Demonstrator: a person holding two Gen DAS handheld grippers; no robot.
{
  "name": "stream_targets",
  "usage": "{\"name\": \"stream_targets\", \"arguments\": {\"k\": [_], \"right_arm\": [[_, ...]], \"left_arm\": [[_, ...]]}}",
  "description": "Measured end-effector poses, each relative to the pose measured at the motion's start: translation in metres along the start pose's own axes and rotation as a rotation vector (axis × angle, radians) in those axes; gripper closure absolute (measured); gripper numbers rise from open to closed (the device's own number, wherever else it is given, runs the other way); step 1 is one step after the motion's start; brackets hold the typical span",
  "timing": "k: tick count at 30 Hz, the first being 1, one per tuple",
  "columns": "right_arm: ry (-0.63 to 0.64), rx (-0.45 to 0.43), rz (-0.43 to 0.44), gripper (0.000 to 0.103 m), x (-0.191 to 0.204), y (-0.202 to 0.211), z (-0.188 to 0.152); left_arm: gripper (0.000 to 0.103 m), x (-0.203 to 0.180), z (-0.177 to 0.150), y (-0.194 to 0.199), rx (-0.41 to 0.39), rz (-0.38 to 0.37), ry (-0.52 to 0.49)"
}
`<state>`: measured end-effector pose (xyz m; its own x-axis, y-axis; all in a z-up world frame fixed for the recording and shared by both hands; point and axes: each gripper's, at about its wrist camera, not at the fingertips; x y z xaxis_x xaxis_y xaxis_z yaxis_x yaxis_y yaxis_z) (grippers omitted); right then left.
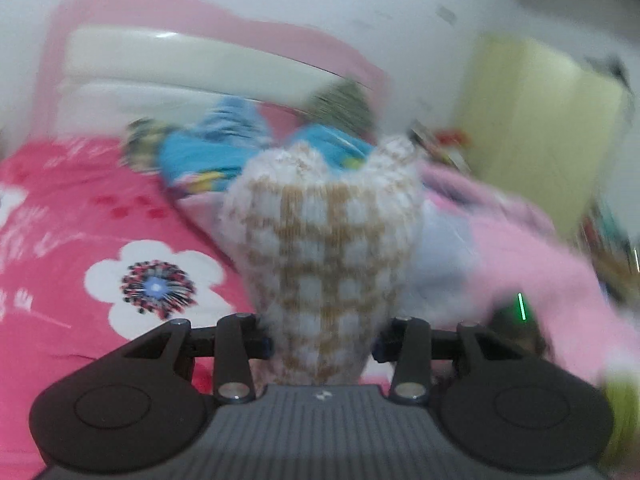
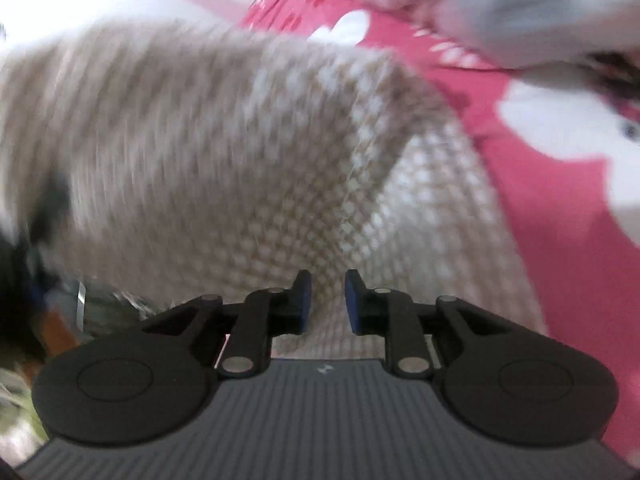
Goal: Fold clothes
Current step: 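Lift the hem end with both grippers and fold it over the strip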
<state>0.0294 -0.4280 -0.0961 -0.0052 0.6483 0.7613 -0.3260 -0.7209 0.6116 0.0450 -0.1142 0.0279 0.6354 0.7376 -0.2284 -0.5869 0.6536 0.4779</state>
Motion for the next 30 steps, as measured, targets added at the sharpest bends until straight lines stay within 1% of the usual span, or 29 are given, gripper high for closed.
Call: {"name": "stream_targets", "arguments": {"k": [2, 3, 5, 6, 7, 10, 12, 15, 17, 19, 21, 22, 23, 24, 25, 26, 28, 29, 30], "right_arm": [[-0.060, -0.002, 0.041, 0.080, -0.009, 0.024, -0.009], [-0.091, -0.003, 0.065, 0.076, -0.013, 0.036, -0.014], [-0.192, -0.001, 0.139, 0.069, -0.024, 0.054, -0.024], [-0.252, 0.005, 0.179, 0.060, -0.033, 0.060, -0.033], [-0.311, 0.004, 0.198, 0.055, -0.044, 0.065, -0.044], [-0.432, -0.003, 0.165, 0.054, -0.073, 0.073, -0.076], [-0.543, 0.013, 0.203, 0.055, -0.097, 0.068, -0.096], [-0.638, 0.011, 0.272, 0.055, -0.115, 0.062, -0.117], [-0.665, 0.006, 0.305, 0.052, -0.115, 0.060, -0.123], [-0.695, -0.004, 0.336, 0.043, -0.114, 0.060, -0.128], [-0.732, -0.022, 0.375, 0.035, -0.106, 0.064, -0.131], [-0.757, -0.034, 0.405, 0.031, -0.108, 0.063, -0.131], [-0.772, -0.043, 0.429, 0.029, -0.110, 0.065, -0.130], [-0.776, -0.052, 0.449, 0.023, -0.110, 0.067, -0.131], [-0.780, -0.061, 0.468, 0.020, -0.110, 0.068, -0.132], [-0.779, -0.067, 0.483, 0.020, -0.109, 0.069, -0.132], [-0.765, -0.069, 0.502, 0.014, -0.108, 0.071, -0.134], [-0.753, -0.064, 0.494, 0.013, -0.106, 0.071, -0.133], [-0.740, -0.060, 0.486, 0.013, -0.105, 0.071, -0.133]], "left_arm": [[0.061, -0.030, -0.021, 0.008, 0.051, -0.012, -0.104], [0.061, -0.042, -0.033, 0.010, 0.080, -0.015, -0.148], [0.059, -0.065, -0.061, 0.013, 0.141, -0.011, -0.239], [0.058, -0.075, -0.078, 0.011, 0.184, -0.003, -0.287], [0.058, -0.085, -0.095, 0.007, 0.233, 0.008, -0.336], [0.058, -0.102, -0.136, 0.007, 0.315, 0.054, -0.442], [0.057, -0.110, -0.156, 0.009, 0.352, 0.086, -0.501], [0.054, -0.113, -0.166, 0.019, 0.368, 0.133, -0.566], [0.052, -0.112, -0.165, 0.025, 0.378, 0.159, -0.603], [0.051, -0.111, -0.158, 0.032, 0.389, 0.171, -0.614], [0.047, -0.110, -0.150, 0.038, 0.412, 0.176, -0.624], [0.041, -0.110, -0.147, 0.041, 0.426, 0.172, -0.620], [0.037, -0.109, -0.145, 0.045, 0.444, 0.161, -0.603], [0.037, -0.105, -0.145, 0.050, 0.470, 0.148, -0.559], [0.037, -0.099, -0.146, 0.055, 0.501, 0.135, -0.501], [0.037, -0.094, -0.146, 0.061, 0.531, 0.122, -0.443], [0.037, -0.075, -0.151, 0.072, 0.591, 0.134, -0.254], [0.038, -0.059, -0.155, 0.078, 0.601, 0.156, -0.105], [0.038, -0.042, -0.159, 0.085, 0.598, 0.185, 0.070]]}}
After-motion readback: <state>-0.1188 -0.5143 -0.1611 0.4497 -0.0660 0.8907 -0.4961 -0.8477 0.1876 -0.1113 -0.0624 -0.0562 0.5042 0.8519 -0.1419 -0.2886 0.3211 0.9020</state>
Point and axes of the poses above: each gripper's, at about its wrist camera, not at the fingertips, and y roughly against the way its jaws point, x to its left, z to its top, and after that the axes turned 3 degrees about -z, right-handed
